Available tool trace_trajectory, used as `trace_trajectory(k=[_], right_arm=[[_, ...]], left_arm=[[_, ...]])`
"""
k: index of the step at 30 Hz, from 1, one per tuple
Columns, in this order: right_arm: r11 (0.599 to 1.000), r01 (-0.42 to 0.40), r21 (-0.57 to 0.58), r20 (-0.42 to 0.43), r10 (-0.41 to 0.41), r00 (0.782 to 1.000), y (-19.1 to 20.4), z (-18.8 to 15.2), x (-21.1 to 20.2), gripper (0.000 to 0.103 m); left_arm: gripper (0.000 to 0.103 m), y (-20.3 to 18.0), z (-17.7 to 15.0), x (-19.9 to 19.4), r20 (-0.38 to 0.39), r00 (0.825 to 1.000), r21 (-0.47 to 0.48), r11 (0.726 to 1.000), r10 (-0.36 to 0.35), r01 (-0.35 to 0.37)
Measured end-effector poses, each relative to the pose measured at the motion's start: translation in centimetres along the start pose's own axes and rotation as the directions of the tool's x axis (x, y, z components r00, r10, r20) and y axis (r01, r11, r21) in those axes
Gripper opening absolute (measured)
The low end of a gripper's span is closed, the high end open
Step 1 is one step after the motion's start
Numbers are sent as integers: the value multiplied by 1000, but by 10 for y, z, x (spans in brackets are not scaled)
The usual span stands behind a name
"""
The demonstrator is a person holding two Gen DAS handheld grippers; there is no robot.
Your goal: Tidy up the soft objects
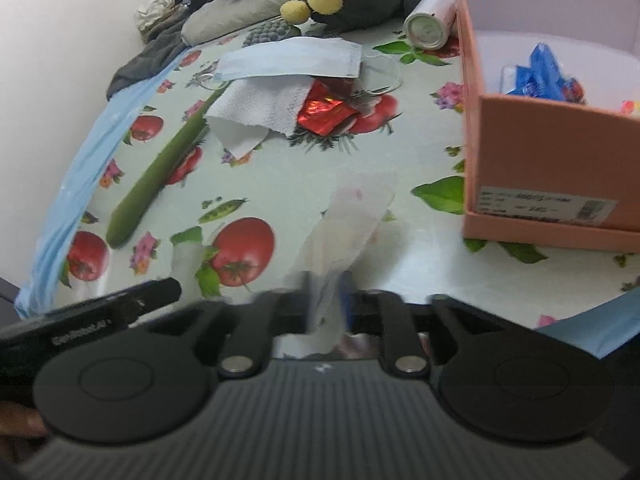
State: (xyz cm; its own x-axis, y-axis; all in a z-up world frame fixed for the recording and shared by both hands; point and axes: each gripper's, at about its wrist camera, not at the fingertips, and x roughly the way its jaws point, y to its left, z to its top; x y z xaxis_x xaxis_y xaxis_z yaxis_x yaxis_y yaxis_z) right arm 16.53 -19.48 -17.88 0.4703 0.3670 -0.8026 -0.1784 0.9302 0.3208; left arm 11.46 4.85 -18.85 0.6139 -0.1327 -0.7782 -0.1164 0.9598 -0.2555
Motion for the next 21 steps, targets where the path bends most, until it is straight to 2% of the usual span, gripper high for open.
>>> trace_trajectory(k=[1, 7, 9, 10, 16, 21], right_arm=[[1000, 9, -5, 1, -9, 1000, -1, -1, -2, 51], [998, 26, -59, 38, -24, 999, -3, -1, -7, 50], [996, 18, -92, 49, -14, 999, 0, 2, -4, 56], [995, 13, -103, 51, -8, 999, 1, 4, -2, 64], [982, 31, -185, 53, -21, 998, 7, 15, 20, 64], [963, 42, -266, 19, -39, 999, 10, 13, 44, 65]], left_arm=[[48, 0, 0, 0, -1, 1000, 5, 1000, 5, -5], [54, 6, 6, 7, 0, 1000, 2, 1000, 21, -21], [54, 7, 8, 11, 5, 1000, 7, 1000, 19, -19], [54, 7, 9, 14, 6, 1000, 12, 1000, 15, -15], [54, 5, 14, 31, 3, 1000, 23, 1000, 20, -20], [54, 4, 15, 44, -18, 999, 26, 999, 29, -29]])
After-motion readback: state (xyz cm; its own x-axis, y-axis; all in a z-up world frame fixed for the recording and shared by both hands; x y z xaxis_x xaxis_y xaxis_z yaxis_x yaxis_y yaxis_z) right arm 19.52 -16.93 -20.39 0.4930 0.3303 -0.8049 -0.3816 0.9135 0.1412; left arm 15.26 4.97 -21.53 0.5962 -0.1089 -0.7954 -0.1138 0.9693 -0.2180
